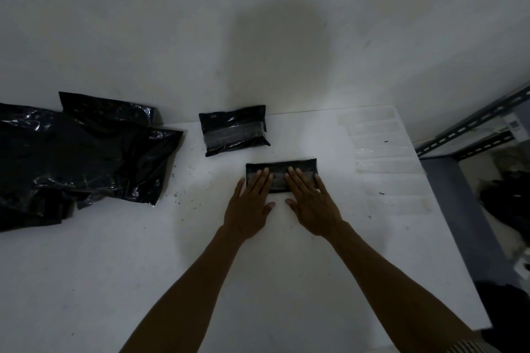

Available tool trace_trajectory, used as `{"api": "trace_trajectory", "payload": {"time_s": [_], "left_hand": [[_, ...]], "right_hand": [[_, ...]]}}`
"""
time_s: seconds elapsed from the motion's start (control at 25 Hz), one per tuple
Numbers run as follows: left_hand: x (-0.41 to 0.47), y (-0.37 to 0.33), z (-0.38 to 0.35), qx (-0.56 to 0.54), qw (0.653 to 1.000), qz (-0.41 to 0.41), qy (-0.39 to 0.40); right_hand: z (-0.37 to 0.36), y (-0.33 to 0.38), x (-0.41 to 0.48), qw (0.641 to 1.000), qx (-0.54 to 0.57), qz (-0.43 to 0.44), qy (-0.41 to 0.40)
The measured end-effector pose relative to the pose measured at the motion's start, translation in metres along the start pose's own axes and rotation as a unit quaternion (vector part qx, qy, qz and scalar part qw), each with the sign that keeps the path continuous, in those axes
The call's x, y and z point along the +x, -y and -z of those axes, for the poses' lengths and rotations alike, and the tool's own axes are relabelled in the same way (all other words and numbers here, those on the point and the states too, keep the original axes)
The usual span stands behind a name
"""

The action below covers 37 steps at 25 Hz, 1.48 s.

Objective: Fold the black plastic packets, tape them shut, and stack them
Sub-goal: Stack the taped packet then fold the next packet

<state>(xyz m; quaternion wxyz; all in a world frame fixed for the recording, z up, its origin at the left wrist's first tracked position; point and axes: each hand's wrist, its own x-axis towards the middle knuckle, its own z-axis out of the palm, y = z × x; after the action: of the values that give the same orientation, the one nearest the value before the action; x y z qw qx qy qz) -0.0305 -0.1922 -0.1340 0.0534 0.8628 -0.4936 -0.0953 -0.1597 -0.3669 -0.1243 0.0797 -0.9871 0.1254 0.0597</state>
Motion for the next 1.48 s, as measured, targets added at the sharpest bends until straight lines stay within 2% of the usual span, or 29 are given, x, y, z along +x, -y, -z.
{"api": "trace_trajectory", "payload": {"time_s": [0.12,0.24,0.36,0.52,0.68,0.76,0.88,1.16,1.28,1.48], "left_hand": [[-0.004,-0.003,0.0,-0.01,1.0,0.003,-0.011],[-0.012,0.0,-0.009,-0.007,1.0,0.021,-0.004],[-0.01,-0.001,-0.006,-0.02,1.0,0.02,-0.005],[-0.014,0.003,0.004,-0.101,0.993,0.028,-0.06],[-0.034,0.043,0.006,-0.068,0.978,0.165,-0.105],[-0.04,0.07,0.004,-0.054,0.964,0.238,-0.107],[-0.042,0.099,-0.004,-0.039,0.954,0.289,-0.074],[-0.041,0.106,-0.009,-0.042,0.952,0.29,-0.085],[-0.04,0.107,-0.008,-0.043,0.95,0.296,-0.09],[-0.041,0.106,-0.006,-0.052,0.949,0.294,-0.102]], "right_hand": [[0.005,0.0,0.0,0.999,0.011,0.002,-0.041],[-0.004,-0.007,-0.007,0.999,0.003,0.009,-0.04],[-0.002,-0.007,-0.003,0.997,0.004,0.016,-0.073],[0.015,-0.004,0.025,0.988,0.086,0.004,-0.129],[0.017,-0.003,0.043,0.995,0.08,0.051,-0.008],[0.014,-0.003,0.048,0.995,0.077,0.059,0.023],[0.01,-0.004,0.054,0.992,0.095,0.076,-0.022],[0.05,0.049,0.1,0.964,0.1,0.171,-0.179],[0.065,0.074,0.162,0.97,0.043,0.136,-0.195],[0.037,0.09,0.208,0.993,-0.057,0.043,-0.09]]}}
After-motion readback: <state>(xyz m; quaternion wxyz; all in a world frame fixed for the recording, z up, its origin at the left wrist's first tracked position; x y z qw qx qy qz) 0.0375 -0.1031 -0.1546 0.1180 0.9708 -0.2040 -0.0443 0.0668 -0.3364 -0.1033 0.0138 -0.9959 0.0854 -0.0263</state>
